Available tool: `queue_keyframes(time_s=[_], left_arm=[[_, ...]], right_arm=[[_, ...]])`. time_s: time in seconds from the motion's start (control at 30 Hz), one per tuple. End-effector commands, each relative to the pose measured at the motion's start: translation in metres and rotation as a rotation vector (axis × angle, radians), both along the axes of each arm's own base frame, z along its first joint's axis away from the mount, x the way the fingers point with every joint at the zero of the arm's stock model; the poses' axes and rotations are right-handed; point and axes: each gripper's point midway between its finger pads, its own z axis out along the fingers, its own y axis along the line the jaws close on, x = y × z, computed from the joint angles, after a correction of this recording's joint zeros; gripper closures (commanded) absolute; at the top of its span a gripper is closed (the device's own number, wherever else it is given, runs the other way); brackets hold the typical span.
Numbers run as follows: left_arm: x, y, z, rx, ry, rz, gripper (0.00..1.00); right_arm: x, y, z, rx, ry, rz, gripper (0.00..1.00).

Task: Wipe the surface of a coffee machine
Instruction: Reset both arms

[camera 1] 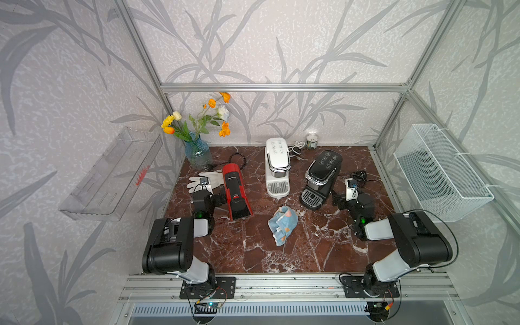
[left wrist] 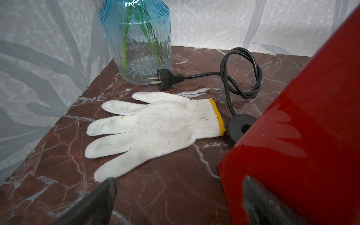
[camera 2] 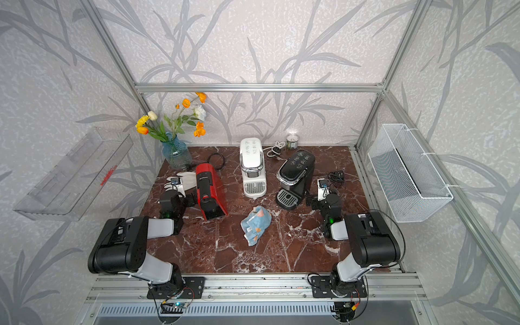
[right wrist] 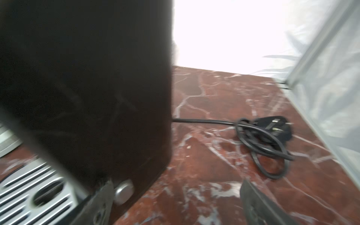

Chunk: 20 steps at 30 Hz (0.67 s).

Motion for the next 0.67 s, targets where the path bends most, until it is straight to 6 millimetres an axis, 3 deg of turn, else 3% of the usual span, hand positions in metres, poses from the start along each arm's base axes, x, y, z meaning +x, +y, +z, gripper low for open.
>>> queue_keyframes(time_s=[0.0, 0.07, 0.2, 0.63], left_arm=[[0.007, -0.011, 0.008, -0.022, -0.022, -0.039, 0.0], [0.007, -0.013, 0.007, -0.022, -0.017, -0.051, 0.0], [0.008, -0.013, 0.008, -0.02, -0.02, -0.05, 0.0], [0.008, -0.012, 0.008, -0.013, -0.015, -0.034, 0.0]], right_arm=[[0.0, -0.004, 0.005, 0.009, -0.028, -0.022, 0.01], [0.006, 0.014, 0.003, -0.007, 0.007, 0.086, 0.01], [0.007, -0.015, 0.005, 0.011, -0.002, -0.092, 0.01], [0.007, -0.013, 0.005, 0.009, -0.003, -0.083, 0.01]])
